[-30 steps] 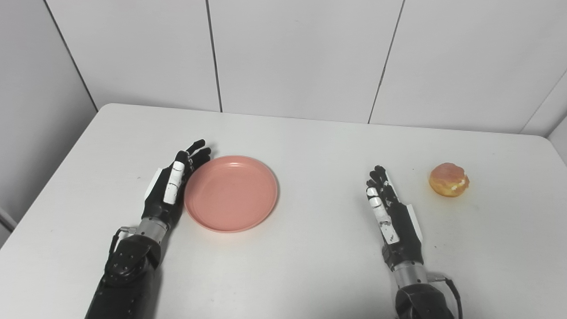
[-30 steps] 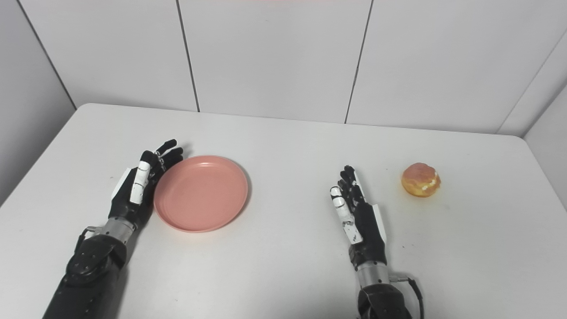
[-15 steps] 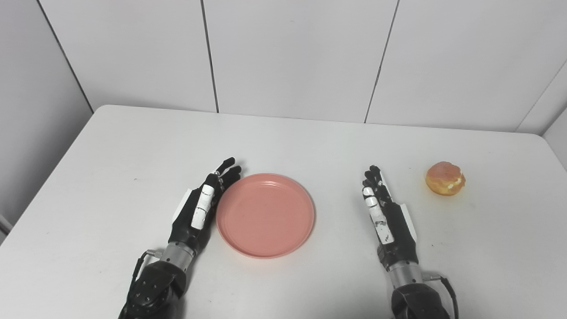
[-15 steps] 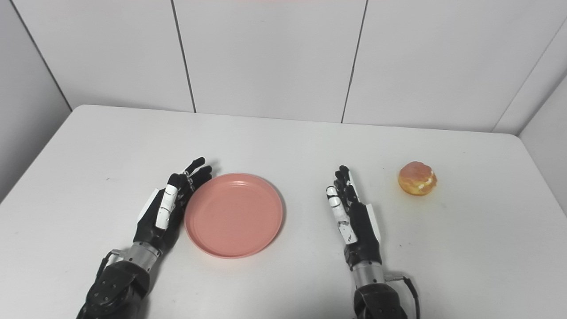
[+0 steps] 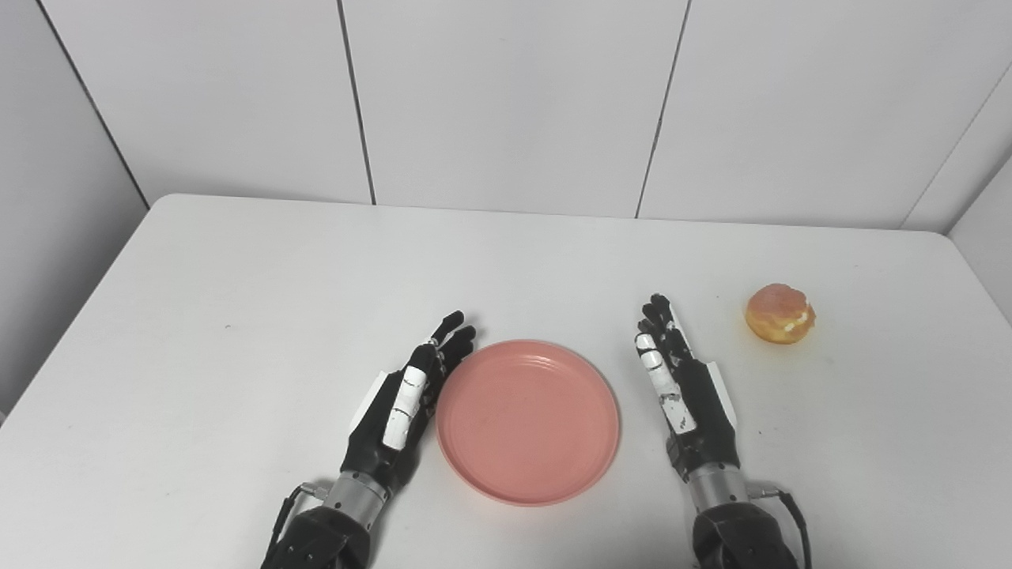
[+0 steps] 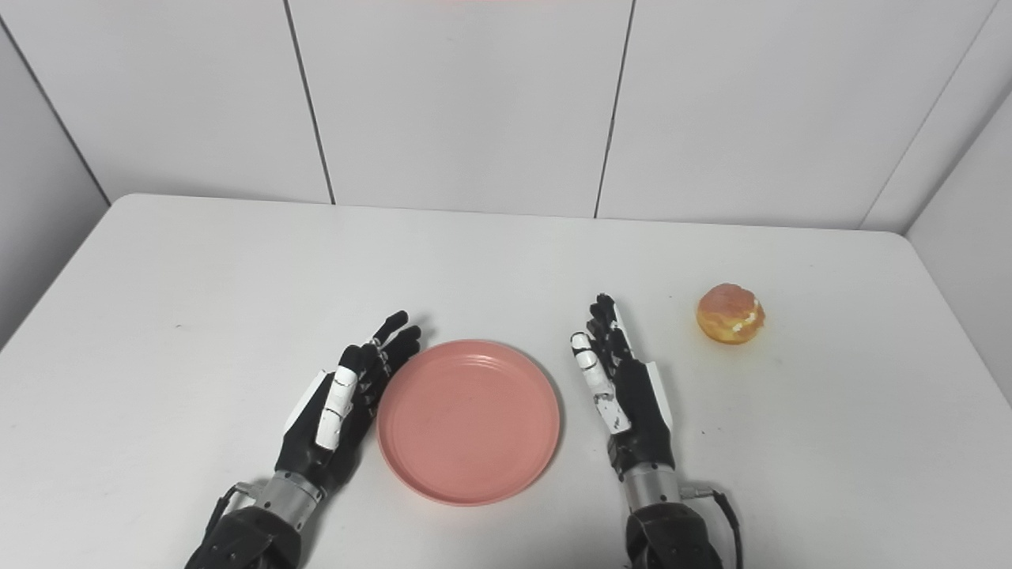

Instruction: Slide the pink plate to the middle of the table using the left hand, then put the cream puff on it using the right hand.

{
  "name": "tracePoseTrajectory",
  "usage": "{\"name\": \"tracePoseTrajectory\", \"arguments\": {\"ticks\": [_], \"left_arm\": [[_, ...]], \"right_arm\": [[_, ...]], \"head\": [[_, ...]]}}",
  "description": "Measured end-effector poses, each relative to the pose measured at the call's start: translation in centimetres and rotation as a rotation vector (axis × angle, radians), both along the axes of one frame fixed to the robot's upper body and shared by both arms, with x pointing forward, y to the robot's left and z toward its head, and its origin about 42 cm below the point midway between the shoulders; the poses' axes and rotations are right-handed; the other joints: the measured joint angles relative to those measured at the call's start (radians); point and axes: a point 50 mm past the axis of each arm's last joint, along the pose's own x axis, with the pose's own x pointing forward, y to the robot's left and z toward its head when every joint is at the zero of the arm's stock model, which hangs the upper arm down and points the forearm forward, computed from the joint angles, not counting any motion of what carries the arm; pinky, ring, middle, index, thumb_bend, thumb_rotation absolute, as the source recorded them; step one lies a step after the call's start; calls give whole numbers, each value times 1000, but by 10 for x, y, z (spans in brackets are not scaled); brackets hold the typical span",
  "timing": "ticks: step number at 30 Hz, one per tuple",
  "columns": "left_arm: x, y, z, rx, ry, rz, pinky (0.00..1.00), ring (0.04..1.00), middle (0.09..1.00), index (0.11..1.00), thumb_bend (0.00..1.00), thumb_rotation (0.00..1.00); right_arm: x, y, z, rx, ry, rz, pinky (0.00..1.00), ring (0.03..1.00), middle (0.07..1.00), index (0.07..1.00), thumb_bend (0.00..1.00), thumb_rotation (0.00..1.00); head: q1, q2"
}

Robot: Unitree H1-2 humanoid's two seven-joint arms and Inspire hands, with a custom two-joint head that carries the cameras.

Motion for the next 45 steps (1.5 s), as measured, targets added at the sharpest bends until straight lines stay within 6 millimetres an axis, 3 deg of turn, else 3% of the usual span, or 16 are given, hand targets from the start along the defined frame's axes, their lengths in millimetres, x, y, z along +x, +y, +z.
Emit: {"name": "tracePoseTrajectory", "arguments": {"ticks": [13, 24, 31, 39, 41, 45], "left_arm": [[-7, -7, -1, 17, -6, -14, 1000, 1000, 984, 974, 831, 1000], [-8, -7, -7, 55, -58, 37, 1000, 1000, 1000, 999, 769, 1000], [-6, -5, -7, 101, -115, 101, 1000, 1000, 1000, 997, 789, 1000], [-4, -5, -6, 86, -132, 120, 1000, 1000, 1000, 1000, 776, 1000], [-4, -6, -7, 79, -125, 125, 1000, 1000, 1000, 1000, 754, 1000], [-3, -5, -7, 72, -108, 137, 1000, 1000, 1000, 1000, 731, 1000]], "right_arm": [[-1, -1, 3, 15, -10, -17, 993, 952, 955, 955, 665, 740], [-2, -1, 3, 43, -4, -50, 980, 944, 945, 938, 684, 683], [2, -10, 4, -8, -13, -55, 1000, 989, 982, 991, 656, 810], [12, -23, 5, -90, -21, -60, 1000, 985, 983, 993, 681, 828], [14, -25, 6, -146, -34, -76, 999, 978, 973, 990, 670, 877], [20, -33, 13, -254, -76, -116, 952, 982, 974, 985, 643, 827]], "head": [[5, 9], [-5, 2], [-5, 2], [-15, 12], [-15, 12], [-17, 14]]}}
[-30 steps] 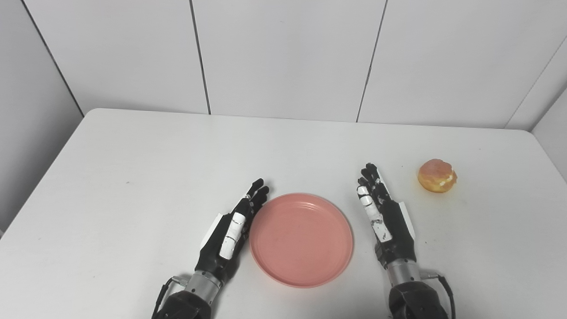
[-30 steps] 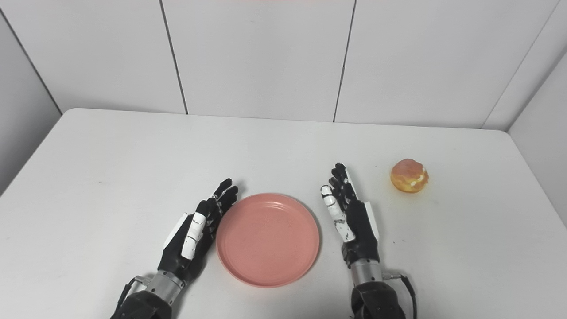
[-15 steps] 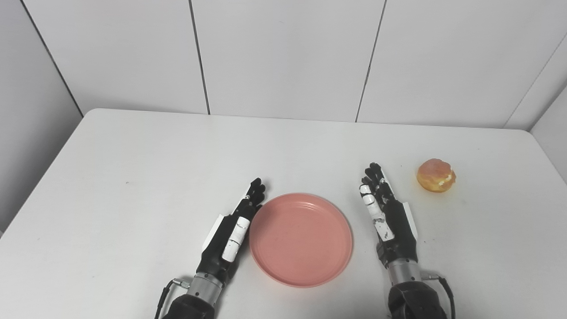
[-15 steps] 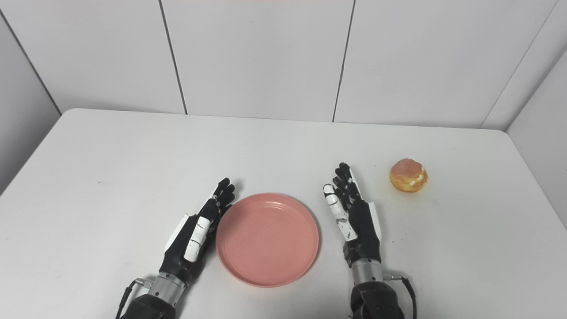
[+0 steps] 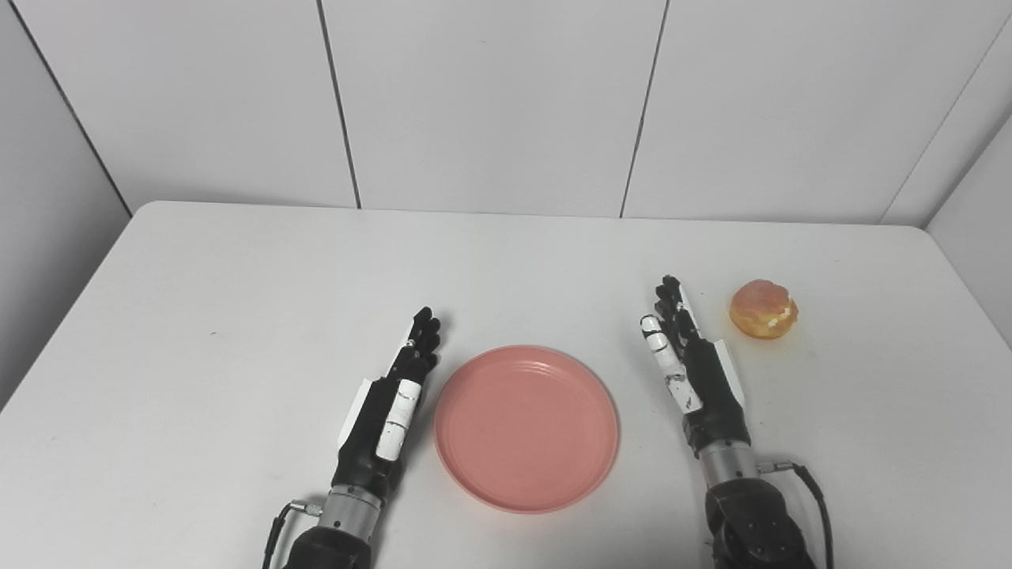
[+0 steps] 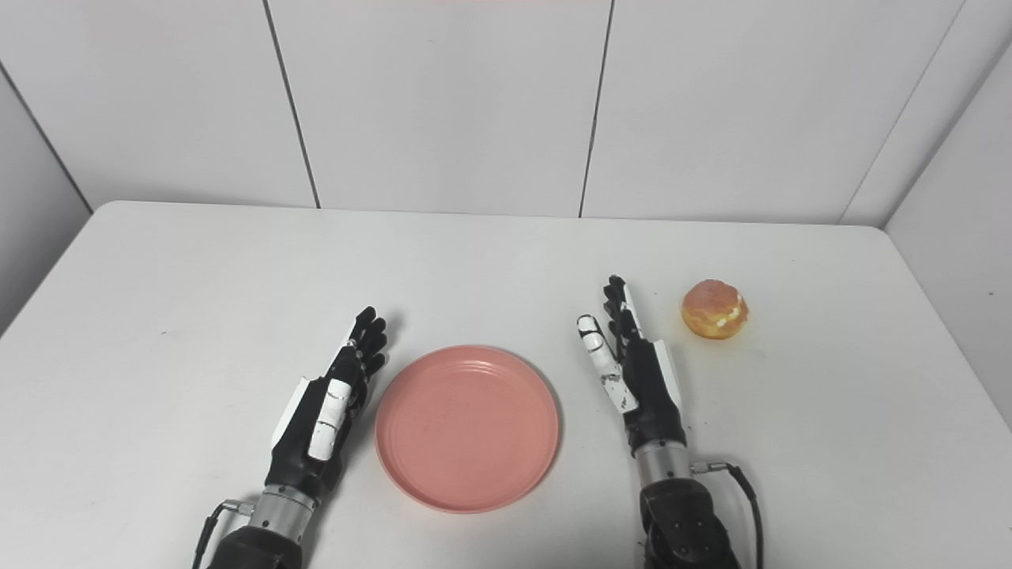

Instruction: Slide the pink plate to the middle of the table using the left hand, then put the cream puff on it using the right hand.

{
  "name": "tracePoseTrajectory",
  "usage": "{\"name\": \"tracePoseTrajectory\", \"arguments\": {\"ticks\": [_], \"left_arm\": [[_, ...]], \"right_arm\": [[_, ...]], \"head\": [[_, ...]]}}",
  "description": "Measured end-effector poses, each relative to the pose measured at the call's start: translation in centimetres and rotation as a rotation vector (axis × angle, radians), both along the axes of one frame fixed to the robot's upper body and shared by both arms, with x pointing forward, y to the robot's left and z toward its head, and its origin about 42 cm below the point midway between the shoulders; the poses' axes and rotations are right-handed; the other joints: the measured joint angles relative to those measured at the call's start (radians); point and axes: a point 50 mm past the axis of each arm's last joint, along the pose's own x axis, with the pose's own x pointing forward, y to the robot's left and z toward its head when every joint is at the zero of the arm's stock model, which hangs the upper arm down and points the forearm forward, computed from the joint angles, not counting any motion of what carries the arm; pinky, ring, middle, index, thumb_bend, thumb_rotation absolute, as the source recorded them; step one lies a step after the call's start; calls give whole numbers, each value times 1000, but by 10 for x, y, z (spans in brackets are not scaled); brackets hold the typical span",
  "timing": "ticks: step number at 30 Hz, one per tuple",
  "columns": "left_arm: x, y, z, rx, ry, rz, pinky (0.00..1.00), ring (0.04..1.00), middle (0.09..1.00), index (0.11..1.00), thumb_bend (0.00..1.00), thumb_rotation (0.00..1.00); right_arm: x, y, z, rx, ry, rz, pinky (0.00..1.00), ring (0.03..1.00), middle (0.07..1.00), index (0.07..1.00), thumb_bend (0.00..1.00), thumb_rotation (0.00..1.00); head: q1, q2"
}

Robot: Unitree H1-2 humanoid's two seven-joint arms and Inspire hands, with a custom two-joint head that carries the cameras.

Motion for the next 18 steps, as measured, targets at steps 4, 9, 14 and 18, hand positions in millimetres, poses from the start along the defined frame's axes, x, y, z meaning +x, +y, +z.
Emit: {"name": "tracePoseTrajectory", "arguments": {"ticks": [4, 9, 14, 18], "left_arm": [[0, 1, -1, -5, 18, 5, 1000, 1000, 1000, 1000, 740, 1000], [1, 1, -1, -26, 23, -4, 1000, 1000, 1000, 1000, 727, 1000], [2, 2, -1, -39, 36, -1, 1000, 1000, 1000, 1000, 721, 1000], [2, 3, -2, -38, 40, 2, 1000, 1000, 1000, 1000, 706, 1000]], "right_arm": [[5, -12, 6, -118, -69, -60, 948, 979, 978, 991, 616, 778], [14, -23, 8, -259, -152, -121, 955, 974, 988, 999, 673, 720], [24, -35, 14, -348, -205, -176, 922, 953, 978, 986, 680, 607], [29, -45, 16, -412, -237, -232, 902, 950, 973, 982, 690, 585]], "head": [[-15, -2], [-26, 0], [-31, 2], [-41, 2]]}}
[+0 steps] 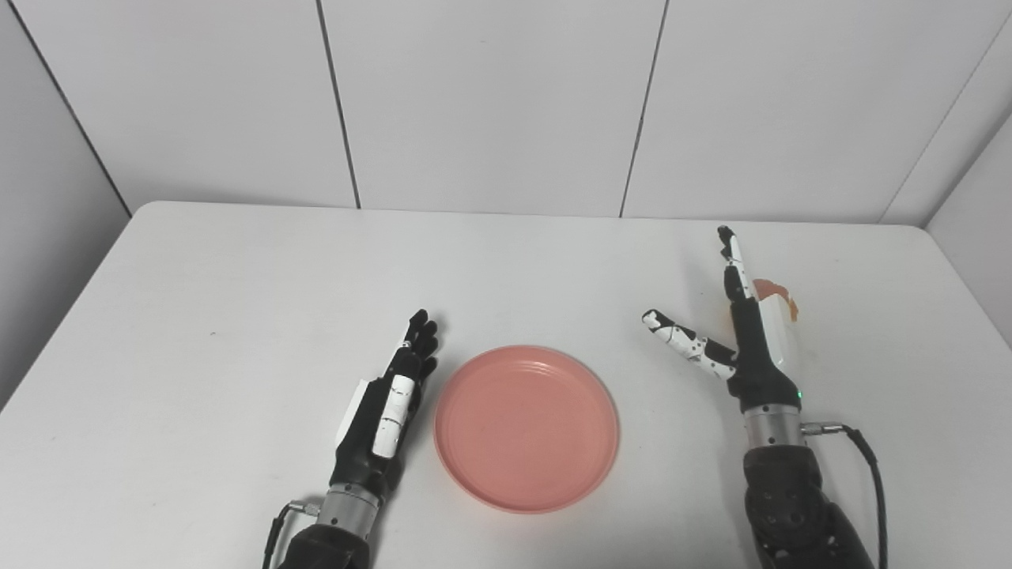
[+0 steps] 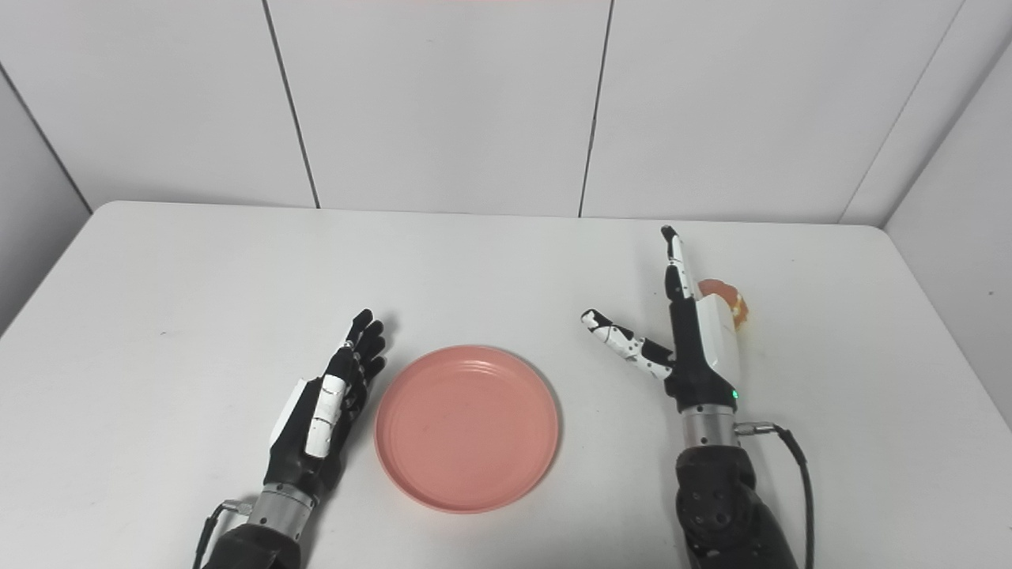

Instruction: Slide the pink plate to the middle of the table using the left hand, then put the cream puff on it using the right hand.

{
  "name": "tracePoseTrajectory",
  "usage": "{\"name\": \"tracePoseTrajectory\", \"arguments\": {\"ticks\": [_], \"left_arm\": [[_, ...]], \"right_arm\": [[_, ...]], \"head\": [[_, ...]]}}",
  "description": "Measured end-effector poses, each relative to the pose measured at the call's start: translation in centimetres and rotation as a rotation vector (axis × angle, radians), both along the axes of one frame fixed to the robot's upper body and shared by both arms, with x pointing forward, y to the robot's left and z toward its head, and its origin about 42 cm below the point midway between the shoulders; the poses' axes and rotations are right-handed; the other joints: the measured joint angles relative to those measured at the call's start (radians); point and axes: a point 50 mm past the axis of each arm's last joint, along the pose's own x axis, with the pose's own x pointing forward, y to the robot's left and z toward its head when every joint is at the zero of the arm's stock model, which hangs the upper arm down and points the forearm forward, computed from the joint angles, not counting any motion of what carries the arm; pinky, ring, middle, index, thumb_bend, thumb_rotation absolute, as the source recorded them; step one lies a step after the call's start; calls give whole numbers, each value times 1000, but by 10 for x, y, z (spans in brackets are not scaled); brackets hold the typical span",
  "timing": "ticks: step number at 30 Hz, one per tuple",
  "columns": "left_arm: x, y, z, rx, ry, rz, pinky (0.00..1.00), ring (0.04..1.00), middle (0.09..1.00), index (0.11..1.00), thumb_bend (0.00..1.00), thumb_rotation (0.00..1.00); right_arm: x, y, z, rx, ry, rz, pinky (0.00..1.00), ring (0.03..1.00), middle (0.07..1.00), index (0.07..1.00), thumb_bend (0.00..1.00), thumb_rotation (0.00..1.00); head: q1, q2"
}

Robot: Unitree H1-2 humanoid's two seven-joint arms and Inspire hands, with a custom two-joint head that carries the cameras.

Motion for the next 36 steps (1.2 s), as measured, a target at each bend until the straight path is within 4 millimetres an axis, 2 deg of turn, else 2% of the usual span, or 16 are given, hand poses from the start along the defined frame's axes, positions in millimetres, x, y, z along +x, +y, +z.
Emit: {"name": "tracePoseTrajectory", "arguments": {"ticks": [2, 4, 10, 16, 22, 27, 29, 36], "left_arm": [[1, 1, 0, 1, 0, 1, 1000, 1000, 1000, 1000, 700, 1000], [2, 1, 0, 1, 0, 3, 1000, 1000, 1000, 1000, 693, 1000], [5, 3, 0, -1, 0, 0, 1000, 1000, 1000, 1000, 695, 1000], [10, 7, 0, -4, -6, -10, 1000, 1000, 1000, 1000, 734, 1000], [15, 13, 0, 19, -29, -21, 1000, 1000, 1000, 1000, 759, 1000], [16, 13, 0, 21, -37, -23, 1000, 1000, 1000, 1000, 762, 1000], [16, 13, 0, 20, -40, -27, 1000, 1000, 1000, 1000, 761, 1000], [16, 13, 1, 14, -45, -37, 1000, 1000, 1000, 1000, 768, 1000]], "right_arm": [[0, -5, 1, -33, -25, -33, 873, 939, 968, 982, 695, 583], [2, -7, 4, -60, -49, -65, 866, 934, 964, 981, 692, 530], [13, -16, 10, -90, -40, -174, 924, 945, 966, 983, 700, 421], [19, -20, 1, -152, -4, -239, 960, 945, 964, 981, 668, 360], [27, -22, -4, -169, 42, -285, 956, 936, 955, 981, 668, 337], [34, -24, -3, -157, 62, -293, 924, 937, 950, 975, 674, 337], [36, -25, -3, -152, 87, -294, 879, 931, 948, 968, 681, 308], [40, -34, -13, -101, 178, -312, 838, 917, 936, 954, 677, 254]], "head": [[-15, -3], [-34, -2], [-70, -3], [-107, -8], [-107, -5], [-112, -3], [-112, -3], [-117, -2]]}}
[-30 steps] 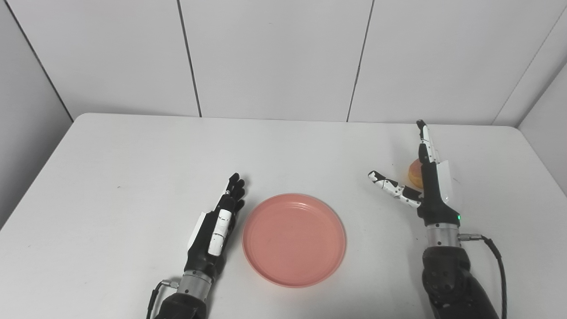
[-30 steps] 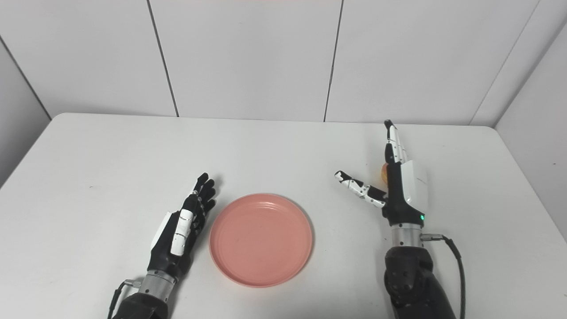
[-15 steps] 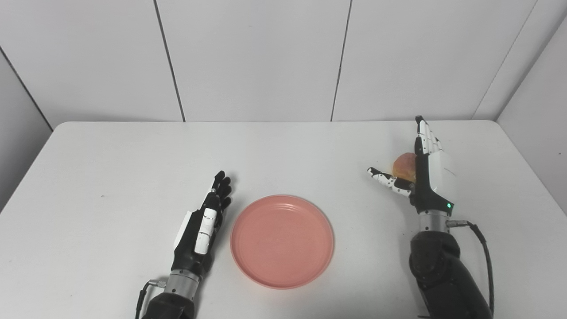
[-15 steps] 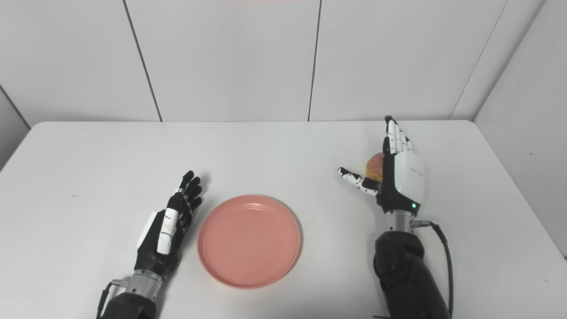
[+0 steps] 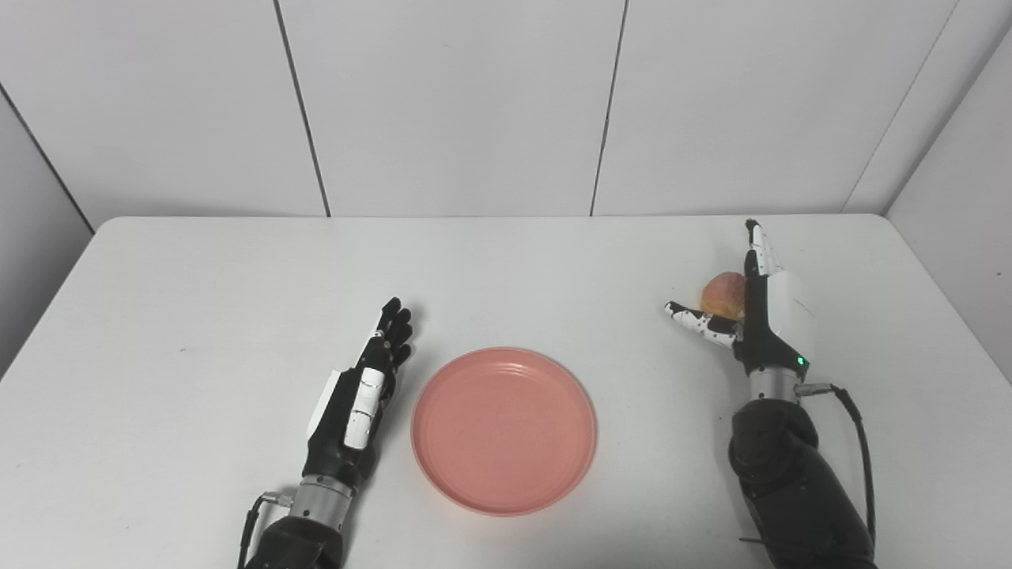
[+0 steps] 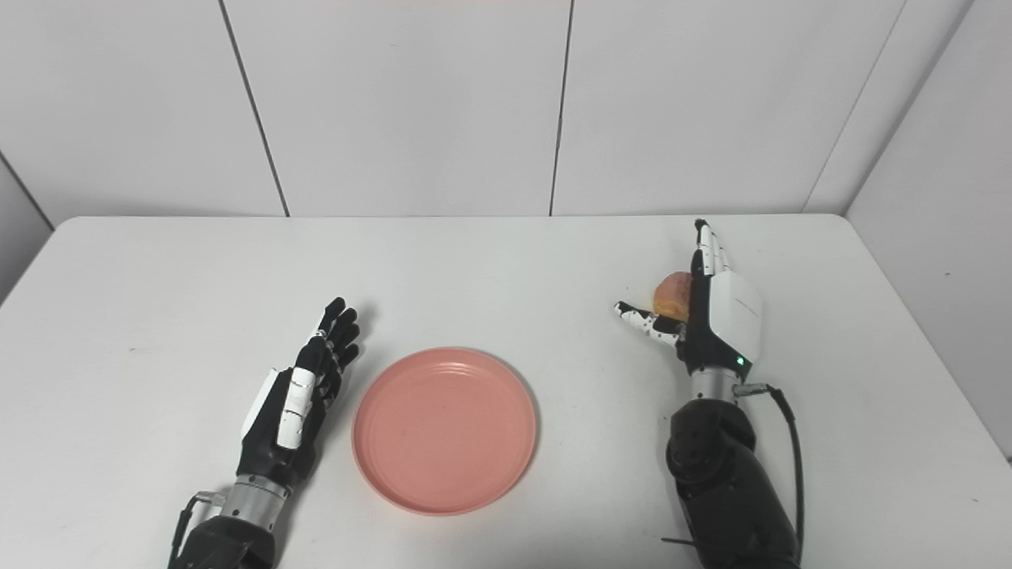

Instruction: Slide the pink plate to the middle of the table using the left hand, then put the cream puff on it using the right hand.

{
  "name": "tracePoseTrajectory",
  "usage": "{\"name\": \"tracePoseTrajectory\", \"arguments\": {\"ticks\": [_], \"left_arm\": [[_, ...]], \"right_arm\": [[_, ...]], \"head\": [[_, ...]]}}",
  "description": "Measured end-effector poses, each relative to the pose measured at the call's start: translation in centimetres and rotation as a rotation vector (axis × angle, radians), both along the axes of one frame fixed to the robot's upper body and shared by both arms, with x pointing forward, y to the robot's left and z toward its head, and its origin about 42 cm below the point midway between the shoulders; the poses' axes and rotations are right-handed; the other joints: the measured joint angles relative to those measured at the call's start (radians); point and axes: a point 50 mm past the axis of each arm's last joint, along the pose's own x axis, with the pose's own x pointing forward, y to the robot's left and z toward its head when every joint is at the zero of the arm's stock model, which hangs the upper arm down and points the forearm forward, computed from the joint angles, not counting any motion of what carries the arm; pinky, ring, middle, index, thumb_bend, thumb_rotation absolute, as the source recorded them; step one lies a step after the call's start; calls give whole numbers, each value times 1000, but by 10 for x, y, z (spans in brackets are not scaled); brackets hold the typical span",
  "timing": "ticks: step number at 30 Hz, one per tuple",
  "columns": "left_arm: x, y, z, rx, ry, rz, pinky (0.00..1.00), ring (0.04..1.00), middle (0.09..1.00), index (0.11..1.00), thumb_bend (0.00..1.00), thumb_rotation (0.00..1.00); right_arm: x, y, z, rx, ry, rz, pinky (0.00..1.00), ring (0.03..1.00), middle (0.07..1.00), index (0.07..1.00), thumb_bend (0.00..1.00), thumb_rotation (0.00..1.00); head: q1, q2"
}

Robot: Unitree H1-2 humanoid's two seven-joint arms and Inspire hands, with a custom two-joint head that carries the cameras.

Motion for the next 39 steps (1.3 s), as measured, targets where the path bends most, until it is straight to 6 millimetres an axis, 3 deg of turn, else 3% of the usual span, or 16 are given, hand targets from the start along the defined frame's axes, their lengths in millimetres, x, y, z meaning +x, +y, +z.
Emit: {"name": "tracePoseTrajectory", "arguments": {"ticks": [6, 11, 13, 14, 15, 16, 20, 23, 27, 30, 38, 39], "left_arm": [[0, 0, 0, 1, -1, 0, 1000, 1000, 1000, 1000, 773, 1000], [0, 0, 0, 3, 0, -2, 1000, 1000, 1000, 1000, 784, 1000], [0, 0, 0, 6, 2, -5, 1000, 1000, 1000, 1000, 786, 1000], [0, 0, 0, 10, 4, -6, 1000, 1000, 1000, 1000, 786, 1000], [0, 0, 0, 15, 6, -6, 1000, 1000, 1000, 1000, 783, 1000], [0, 0, 0, 17, 9, -7, 1000, 1000, 1000, 1000, 782, 1000], [0, 1, 0, 19, 15, -8, 1000, 1000, 1000, 1000, 780, 1000], [0, 0, 0, 21, 16, -12, 1000, 1000, 1000, 1000, 782, 1000], [0, 0, 0, 23, 17, -17, 1000, 1000, 1000, 1000, 782, 1000], [0, 0, 0, 24, 17, -17, 1000, 1000, 1000, 1000, 778, 1000], [-5, 0, 1, 24, 34, -16, 1000, 1000, 1000, 1000, 765, 1000], [-5, 0, 1, 24, 35, -16, 1000, 1000, 1000, 1000, 769, 1000]], "right_arm": [[4, -5, -3, 30, 62, -12, 812, 896, 923, 936, 662, 238], [5, -8, -2, 49, 74, -12, 781, 870, 913, 923, 610, 133], [7, -9, 0, 54, 74, -8, 697, 811, 888, 902, 550, 32], [7, -10, 1, 59, 74, -6, 683, 801, 885, 900, 544, 25], [8, -11, 2, 62, 71, -7, 582, 719, 863, 888, 516, 10], [9, -11, 4, 71, 64, -10, 548, 691, 855, 885, 506, 5], [10, -15, 10, 113, 44, -19, 534, 692, 782, 822, 317, 0], [10, -14, 11, 122, 38, -20, 444, 643, 711, 732, 405, 0], [9, -12, 11, 147, 26, -29, 439, 614, 694, 686, 416, 0], [7, -11, 11, 153, 21, -38, 399, 505, 612, 625, 454, 0], [3, -11, 12, 159, 19, -75, 342, 445, 479, 555, 493, 0], [3, -11, 12, 159, 16, -78, 239, 426, 493, 514, 505, 0]], "head": [[2, 2], [3, 3], [5, 6], [5, 6], [5, 6], [6, 8], [9, 8], [12, 11], [14, 9], [17, 11], [28, 12], [28, 12]]}}
